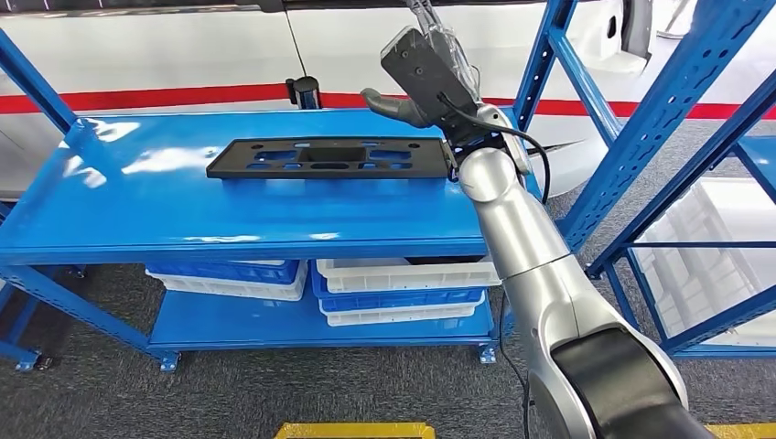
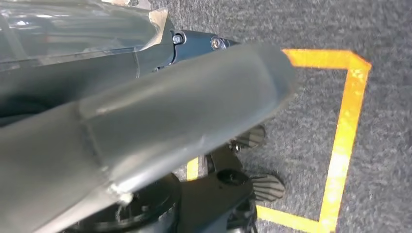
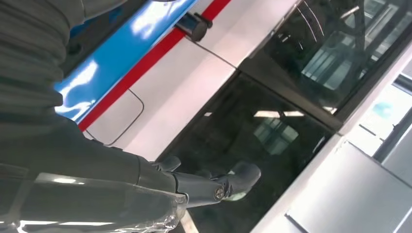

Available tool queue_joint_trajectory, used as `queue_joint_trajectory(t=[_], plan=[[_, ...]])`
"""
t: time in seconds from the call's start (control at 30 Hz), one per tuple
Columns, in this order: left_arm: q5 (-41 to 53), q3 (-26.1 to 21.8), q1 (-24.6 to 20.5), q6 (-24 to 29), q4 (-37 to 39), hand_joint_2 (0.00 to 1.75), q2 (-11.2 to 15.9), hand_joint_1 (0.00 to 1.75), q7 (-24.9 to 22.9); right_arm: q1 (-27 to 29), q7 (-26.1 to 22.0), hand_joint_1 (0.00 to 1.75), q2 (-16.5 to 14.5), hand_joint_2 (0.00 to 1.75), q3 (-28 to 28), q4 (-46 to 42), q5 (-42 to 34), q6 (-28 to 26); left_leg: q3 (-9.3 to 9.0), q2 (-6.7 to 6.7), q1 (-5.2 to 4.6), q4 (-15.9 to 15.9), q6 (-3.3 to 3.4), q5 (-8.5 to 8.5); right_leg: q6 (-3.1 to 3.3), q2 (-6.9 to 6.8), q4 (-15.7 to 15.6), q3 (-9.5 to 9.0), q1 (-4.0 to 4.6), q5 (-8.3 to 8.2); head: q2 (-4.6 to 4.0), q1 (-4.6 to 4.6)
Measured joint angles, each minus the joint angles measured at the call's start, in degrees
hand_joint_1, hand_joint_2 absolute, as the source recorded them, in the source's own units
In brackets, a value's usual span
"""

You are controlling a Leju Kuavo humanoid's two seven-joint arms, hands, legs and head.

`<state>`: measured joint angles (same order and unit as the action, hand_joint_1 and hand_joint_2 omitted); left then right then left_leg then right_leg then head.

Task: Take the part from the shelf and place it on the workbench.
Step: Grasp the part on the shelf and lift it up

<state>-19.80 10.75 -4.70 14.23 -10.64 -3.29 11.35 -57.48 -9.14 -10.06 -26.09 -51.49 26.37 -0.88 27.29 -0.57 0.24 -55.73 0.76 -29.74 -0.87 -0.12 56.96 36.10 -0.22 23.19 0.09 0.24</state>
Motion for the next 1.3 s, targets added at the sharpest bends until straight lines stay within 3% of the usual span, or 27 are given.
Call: queue_joint_trajectory(t=[0.07, 0.1, 0.2, 0.23, 0.27, 0.3, 0.33, 0.37, 0.43, 0.47, 0.53, 0.6, 0.63, 0.7, 0.73, 0.77, 0.8, 0.87, 0.93, 1.0, 1.07, 1.3], plan=[[0.0, 0.0, -0.1, 0.0, 0.0, 0.00, 0.0, 0.00, 0.0, -0.2, 0.0, 0.00, -0.1, 1.75, 0.0, 0.0, 0.0, -0.1, 0.38, 0.23, 0.15, -1.5, -0.52, -0.30, 1.01, 0.23, -0.5, -1.09, -0.53, 0.27, 0.00, -0.18], [0.0, 0.0, -0.1, 0.0, 0.0, 0.00, 0.0, 0.00, 0.0, -0.3, -0.1, 0.00, -0.2, 1.75, 0.0, 0.0, 0.0, -0.1, 1.67, 0.31, 0.31, -3.8, -0.79, -0.70, 1.44, 0.31, -0.6, -1.74, -0.74, 0.54, 0.00, -0.40], [0.0, 0.0, -0.1, 0.0, 0.0, 0.00, 0.0, 0.00, 0.0, -0.3, -0.1, 0.00, -0.5, 1.75, 0.0, 0.0, 0.0, -0.1, 9.32, 0.37, 0.70, -14.5, -1.61, -3.91, 2.05, 0.40, -0.7, -3.26, -0.84, 1.91, 0.00, -0.80], [0.0, 0.0, 0.0, 0.0, 0.0, 0.00, 0.0, 0.00, 0.0, -0.1, -0.1, 0.00, -0.5, 1.75, 0.0, 0.1, 0.0, -0.1, 11.53, 0.38, 0.79, -16.5, -1.82, -4.95, 1.99, 0.44, -0.7, -3.92, -0.85, 2.52, 0.00, -0.83], [0.0, 0.0, 0.0, 0.0, 0.0, 0.00, 0.0, 0.00, 0.0, 0.0, -0.1, 0.00, -0.5, 1.75, 0.0, 0.1, 0.0, -0.1, 12.85, 0.41, 0.89, -16.4, -1.95, -5.01, 1.87, 0.48, -0.7, -4.73, -0.86, 3.18, 0.00, -0.84], [0.0, 0.0, 0.1, 0.0, 0.0, 0.00, 0.0, 0.00, 0.0, 0.1, -0.1, 0.00, -0.5, 1.75, 0.0, 0.1, 0.0, -0.1, 13.19, 0.44, 1.00, -14.4, -2.01, -3.67, 1.72, 0.52, -0.7, -5.66, -0.90, 3.88, 0.00, -0.86], [0.0, 0.0, 0.2, 0.0, 0.0, 0.00, 0.1, 0.00, 0.0, 0.1, -0.1, 0.00, -0.5, 1.75, 0.0, 0.2, 0.0, -0.1, 12.74, 0.52, 1.10, -10.8, -1.98, -0.87, 1.52, 0.53, -0.7, -6.65, -0.93, 4.62, 0.00, -0.86], [0.0, 0.0, 0.2, 0.0, 0.0, 0.00, 0.1, 0.00, 0.0, 0.1, -0.1, 0.00, -0.5, 1.75, 0.0, 0.2, 0.0, -0.1, 12.02, 0.64, 1.14, -6.8, -1.87, 2.99, 1.24, 0.55, -0.7, -7.48, -0.88, 5.33, 0.00, -0.89], [0.0, 0.0, 0.3, 0.1, 0.1, 0.00, 0.1, 0.00, 0.1, 0.1, -0.1, 0.00, -0.6, 1.75, -0.1, 0.3, 0.0, -0.1, 10.92, 0.94, 0.95, -1.8, -1.35, 7.89, 0.54, 0.66, -0.8, -8.47, -0.63, 6.40, 0.00, -0.93], [0.0, 0.0, 0.3, 0.2, 0.1, 0.00, 0.1, 0.00, 0.2, 0.0, -0.1, 0.00, -0.6, 1.75, -0.1, 0.4, -0.1, -0.2, 10.76, 1.01, 0.72, -1.3, -1.01, 8.69, 0.15, 0.72, -0.9, -8.60, -0.45, 6.71, 0.00, -0.94], [0.0, 0.0, 0.2, 0.6, 0.2, 0.00, 0.1, 0.00, 0.4, -0.1, -0.1, 0.00, -0.6, 1.75, -0.2, 0.4, -0.2, -0.2, 10.37, 0.91, 0.45, -1.4, -0.33, 8.43, -0.61, 0.69, -1.2, -8.71, -0.31, 7.25, 0.00, -0.91], [0.0, -0.1, 0.1, 1.1, 0.1, 0.00, 0.0, 0.00, 0.4, -0.3, -0.2, 0.00, -0.6, 1.75, -0.2, 0.3, -0.3, -0.2, 9.84, 0.81, 0.47, -1.0, 0.44, 8.20, -0.92, 0.56, 1.2, -7.61, -0.37, 8.50, 0.00, -0.87], [-0.1, -0.2, 0.0, 1.4, 0.1, 0.00, 0.0, 0.00, 0.3, -0.4, -0.2, 0.00, -0.5, 1.75, -0.2, 0.3, -0.4, -0.2, 9.59, 0.77, 0.50, -0.8, 0.85, 8.03, -0.87, 0.52, 4.4, -5.81, -0.41, 9.65, 0.00, -0.82], [-0.1, -0.3, -0.1, 1.8, 0.2, 0.00, 0.0, 0.00, 0.1, -0.2, -0.2, 0.00, -0.4, 1.75, -0.3, 0.3, -0.6, -0.2, 9.32, 0.59, 0.34, -0.8, 1.41, 7.52, -0.66, 0.52, 13.1, -0.35, -0.45, 12.09, 0.00, -0.74], [-0.1, -0.4, -0.1, 1.9, 0.2, 0.00, 0.0, 0.00, -0.2, 0.0, -0.2, 0.00, -0.3, 1.75, -0.3, 0.3, -0.6, -0.2, 9.13, 0.46, 0.22, -0.8, 1.55, 7.26, -0.77, 0.52, 16.3, 2.16, -0.41, 12.56, 0.00, -0.73], [0.0, -0.4, -0.1, 2.0, 0.2, 0.00, 0.0, 0.00, -0.4, 0.3, -0.2, 0.00, -0.2, 1.75, -0.3, 0.3, -0.7, -0.2, 8.86, 0.29, 0.09, -0.8, 1.61, 7.00, -1.05, 0.52, 17.4, 3.71, -0.37, 12.03, 0.00, -0.70], [0.1, -0.5, -0.1, 2.0, 0.2, 0.00, 0.0, 0.00, -0.7, 0.5, -0.2, 0.00, -0.1, 1.75, -0.3, 0.3, -0.7, -0.2, 8.49, 0.11, -0.05, -0.8, 1.62, 6.71, -1.41, 0.51, 16.0, 3.99, -0.32, 10.39, 0.00, -0.65], [0.3, -0.5, -0.1, 2.0, 0.2, 0.00, -0.1, 0.00, -1.3, 0.6, -0.3, 0.00, 0.1, 1.75, -0.4, 0.3, -0.8, -0.2, 7.57, -0.18, -0.31, -0.8, 1.52, 6.09, -1.74, 0.46, 7.9, 1.73, -0.08, 5.36, 0.00, -0.56], [0.6, -0.5, -0.2, 2.0, 0.2, 0.00, -0.2, 0.00, -2.1, 0.7, -0.5, 0.00, 0.3, 1.75, -0.6, 0.2, -0.7, -0.1, 6.93, -0.45, -0.68, -1.0, 1.20, 5.34, -1.11, 0.48, 1.2, -0.72, 0.20, 1.85, 0.00, -0.54], [0.9, -0.5, -0.2, 2.1, 0.2, 0.00, -0.2, 0.00, -3.0, 1.2, -0.9, 0.00, 0.4, 1.75, -1.3, -0.1, -0.2, 0.2, 6.75, -0.56, -0.87, -1.2, 1.33, 4.72, -0.58, 0.58, -0.1, -1.49, 0.06, 1.07, 0.00, -0.59], [1.1, -0.5, -0.2, 2.3, 0.2, 0.00, -0.2, 0.00, -3.8, 2.4, -1.5, 0.00, 0.5, 1.75, -2.4, -0.7, 0.9, 0.5, 6.68, -0.46, -0.68, -1.3, 1.52, 4.55, -0.56, 0.70, -0.1, -1.59, -0.04, 1.05, 0.00, -0.61], [0.7, -0.5, 0.2, 3.1, 0.2, 0.00, -0.2, 0.00, -4.1, 8.7, -2.4, 0.00, 1.3, 1.75, -8.6, -5.9, 4.4, 1.3, 6.45, -0.29, -0.36, -0.9, 0.99, 4.35, -0.08, 0.86, -0.1, -1.57, 0.27, 1.37, 0.00, -0.62]])
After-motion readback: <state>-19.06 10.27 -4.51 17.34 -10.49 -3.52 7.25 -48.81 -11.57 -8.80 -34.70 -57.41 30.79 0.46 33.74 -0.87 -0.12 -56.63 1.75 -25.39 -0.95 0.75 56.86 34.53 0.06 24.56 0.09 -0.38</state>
